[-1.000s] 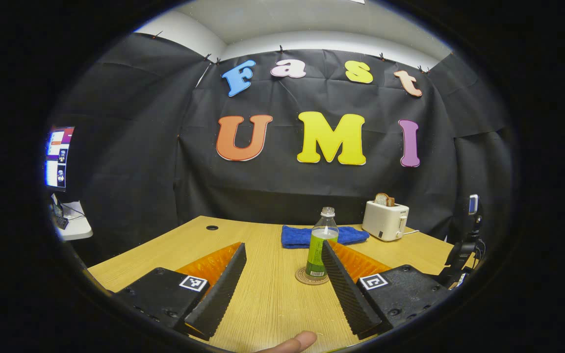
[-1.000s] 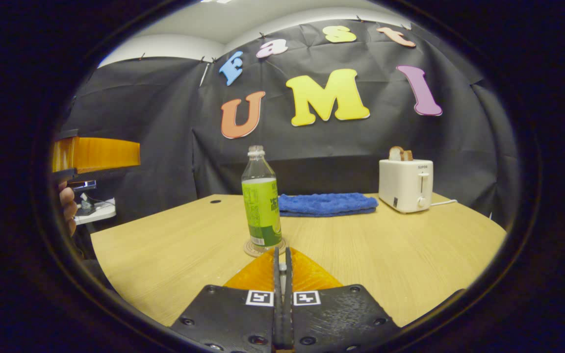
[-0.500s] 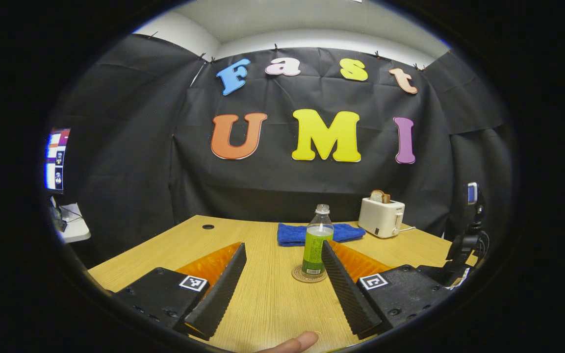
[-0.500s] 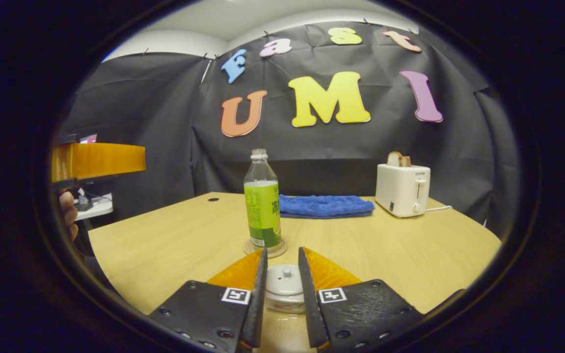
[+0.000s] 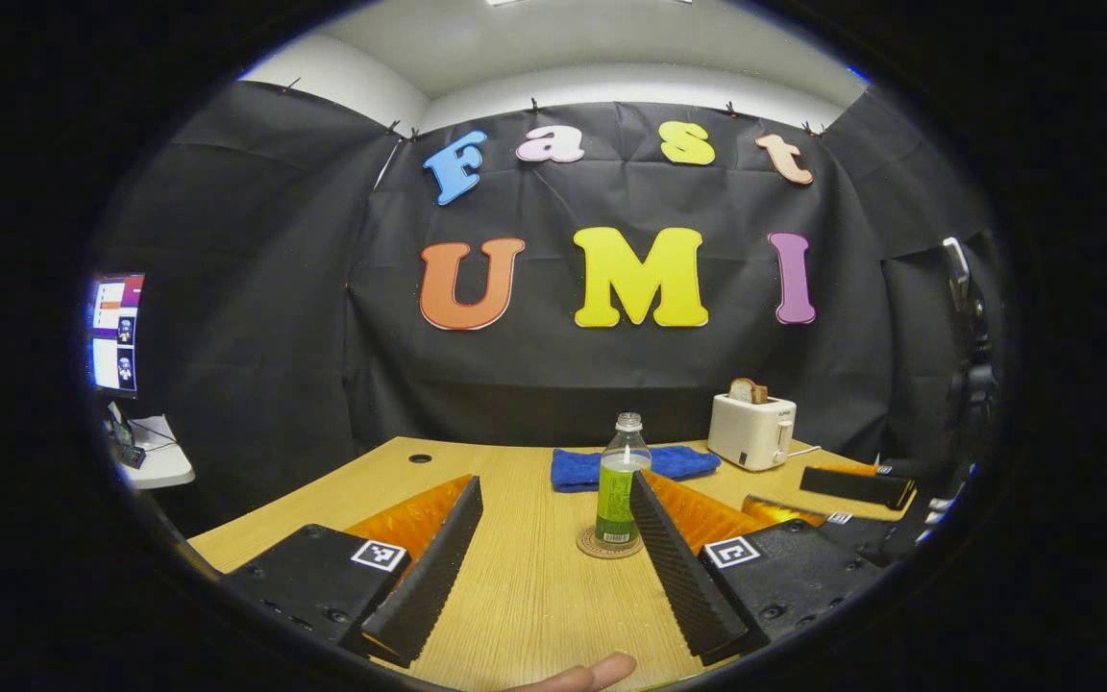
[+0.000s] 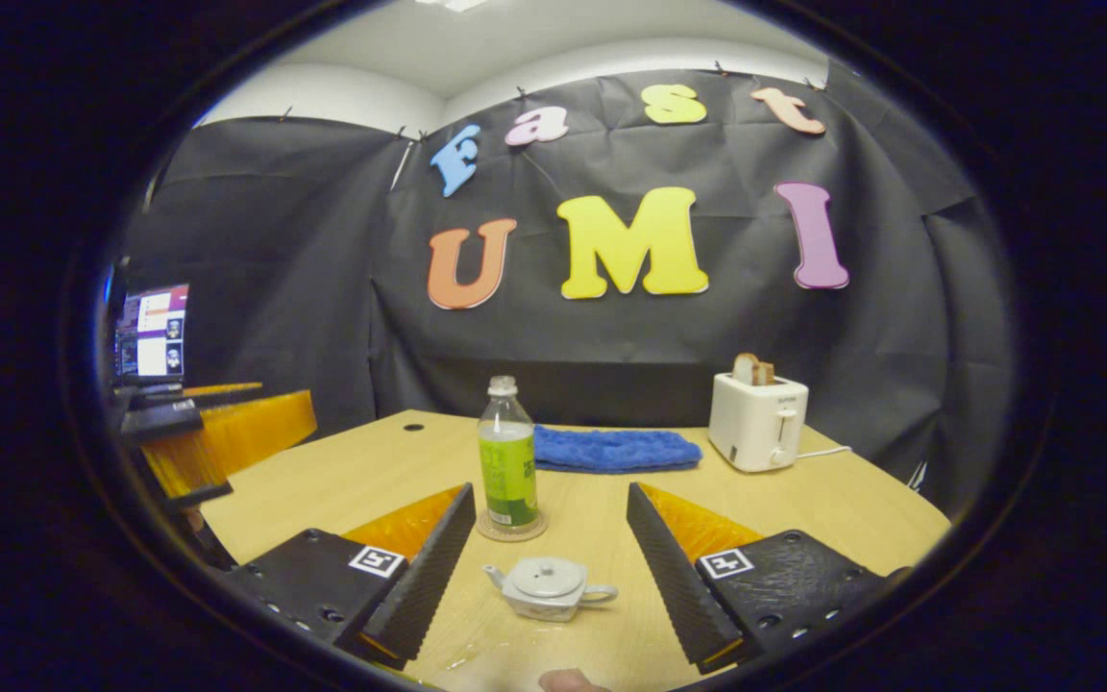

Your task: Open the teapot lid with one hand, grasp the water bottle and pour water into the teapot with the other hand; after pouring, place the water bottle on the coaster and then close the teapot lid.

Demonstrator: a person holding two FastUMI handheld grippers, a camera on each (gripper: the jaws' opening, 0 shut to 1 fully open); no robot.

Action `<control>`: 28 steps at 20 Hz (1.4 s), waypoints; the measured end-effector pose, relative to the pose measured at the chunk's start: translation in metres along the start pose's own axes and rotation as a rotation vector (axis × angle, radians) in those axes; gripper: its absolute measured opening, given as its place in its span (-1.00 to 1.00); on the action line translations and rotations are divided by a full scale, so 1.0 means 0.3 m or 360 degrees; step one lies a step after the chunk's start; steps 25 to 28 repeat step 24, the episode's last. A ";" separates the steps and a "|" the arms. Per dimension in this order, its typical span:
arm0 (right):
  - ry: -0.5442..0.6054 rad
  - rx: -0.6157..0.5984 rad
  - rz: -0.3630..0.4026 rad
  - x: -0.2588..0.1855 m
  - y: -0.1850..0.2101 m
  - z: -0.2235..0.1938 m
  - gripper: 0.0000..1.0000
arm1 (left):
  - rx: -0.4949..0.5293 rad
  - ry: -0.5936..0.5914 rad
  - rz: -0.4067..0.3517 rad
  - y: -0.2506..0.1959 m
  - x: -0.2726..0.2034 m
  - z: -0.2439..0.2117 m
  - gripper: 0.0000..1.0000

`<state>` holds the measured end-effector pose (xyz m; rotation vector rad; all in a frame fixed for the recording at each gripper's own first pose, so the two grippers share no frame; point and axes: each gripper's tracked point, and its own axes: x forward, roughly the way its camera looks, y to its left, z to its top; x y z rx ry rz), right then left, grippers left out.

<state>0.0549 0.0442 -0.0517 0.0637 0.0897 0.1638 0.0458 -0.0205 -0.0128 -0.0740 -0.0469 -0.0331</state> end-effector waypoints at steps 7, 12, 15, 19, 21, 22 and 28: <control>-0.0203 -0.0096 -0.0214 -0.224 -0.194 0.193 0.90 | 0.0044 -0.0001 -0.0006 -0.045 -0.051 0.007 0.93; -0.0202 -0.0107 -0.0260 -0.235 -0.227 0.184 0.90 | 0.0072 0.0007 0.0010 -0.047 -0.088 0.015 0.93; -0.0122 -0.0102 -0.0194 -0.204 -0.194 0.131 0.90 | 0.0063 -0.0009 -0.0004 -0.048 -0.088 0.029 0.93; -0.0097 -0.0140 -0.0211 -0.190 -0.199 0.116 0.94 | 0.0029 -0.0011 0.0010 -0.024 -0.084 0.032 0.93; -0.0095 -0.0163 -0.0217 -0.188 -0.195 0.112 0.90 | 0.0024 -0.0009 0.0012 -0.016 -0.085 0.031 0.93; -0.0092 -0.0165 -0.0214 -0.188 -0.192 0.114 0.90 | 0.0023 -0.0014 0.0019 -0.010 -0.082 0.035 0.93; -0.0086 -0.0170 -0.0199 -0.186 -0.183 0.107 0.90 | 0.0023 -0.0009 0.0014 -0.013 -0.077 0.028 0.93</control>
